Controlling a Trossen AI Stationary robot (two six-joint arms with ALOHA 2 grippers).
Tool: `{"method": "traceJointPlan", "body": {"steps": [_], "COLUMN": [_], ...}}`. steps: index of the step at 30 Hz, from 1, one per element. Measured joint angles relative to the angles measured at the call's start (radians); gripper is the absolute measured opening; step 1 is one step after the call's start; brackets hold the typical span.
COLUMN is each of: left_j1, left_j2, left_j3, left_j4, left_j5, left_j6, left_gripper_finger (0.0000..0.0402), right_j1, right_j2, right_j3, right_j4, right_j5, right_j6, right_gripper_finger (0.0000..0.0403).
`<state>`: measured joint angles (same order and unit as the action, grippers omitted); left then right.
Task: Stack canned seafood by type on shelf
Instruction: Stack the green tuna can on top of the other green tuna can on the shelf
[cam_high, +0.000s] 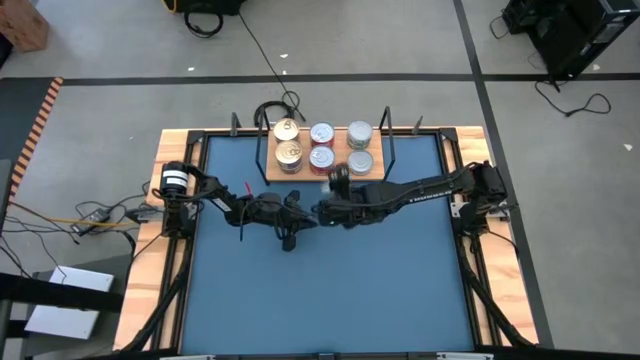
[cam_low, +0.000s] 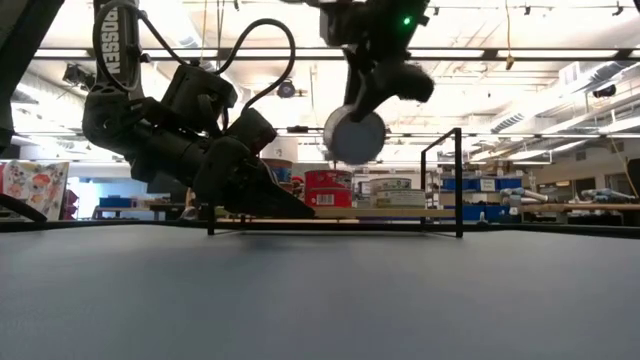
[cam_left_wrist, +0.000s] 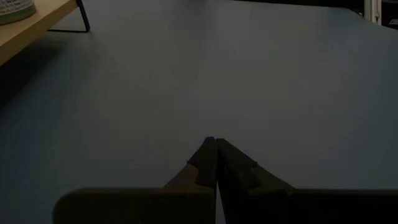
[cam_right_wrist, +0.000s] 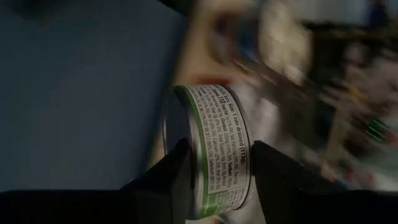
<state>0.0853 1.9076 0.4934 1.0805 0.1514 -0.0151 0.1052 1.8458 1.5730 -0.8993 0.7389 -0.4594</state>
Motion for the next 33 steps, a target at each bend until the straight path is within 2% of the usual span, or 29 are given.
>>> {"method": "traceJointPlan", "body": {"steps": [3, 10, 16, 26, 33], "left_j1": [0.000, 0.000, 0.000, 0.000, 0.000], "left_j2": [0.000, 0.000, 0.000, 0.000, 0.000], "left_j3": [0.000, 0.000, 0.000, 0.000, 0.000], "left_j4": [0.000, 0.026, 0.028, 0.029, 0.029], "left_j5": [0.000, 0.000, 0.000, 0.000, 0.000], "left_j6": [0.000, 0.001, 0.001, 0.003, 0.000], "left_gripper_finger": [0.0010, 0.0010, 0.0010, 0.0010, 0.0010], "right_j1": [-0.022, -0.099, -0.150, -0.202, -0.204], "right_j2": [0.000, -0.001, -0.002, -0.002, -0.002], "right_j3": [-0.007, -0.121, -0.245, -0.342, -0.342], "right_j4": [-0.014, -0.039, 0.085, 0.195, 0.203], "right_j5": [0.135, 0.273, 0.370, 0.376, 0.330], "right_j6": [0.043, 0.192, 0.221, 0.223, 0.209], "right_gripper_finger": [0.0151, 0.0151, 0.0150, 0.0157, 0.0215]}}
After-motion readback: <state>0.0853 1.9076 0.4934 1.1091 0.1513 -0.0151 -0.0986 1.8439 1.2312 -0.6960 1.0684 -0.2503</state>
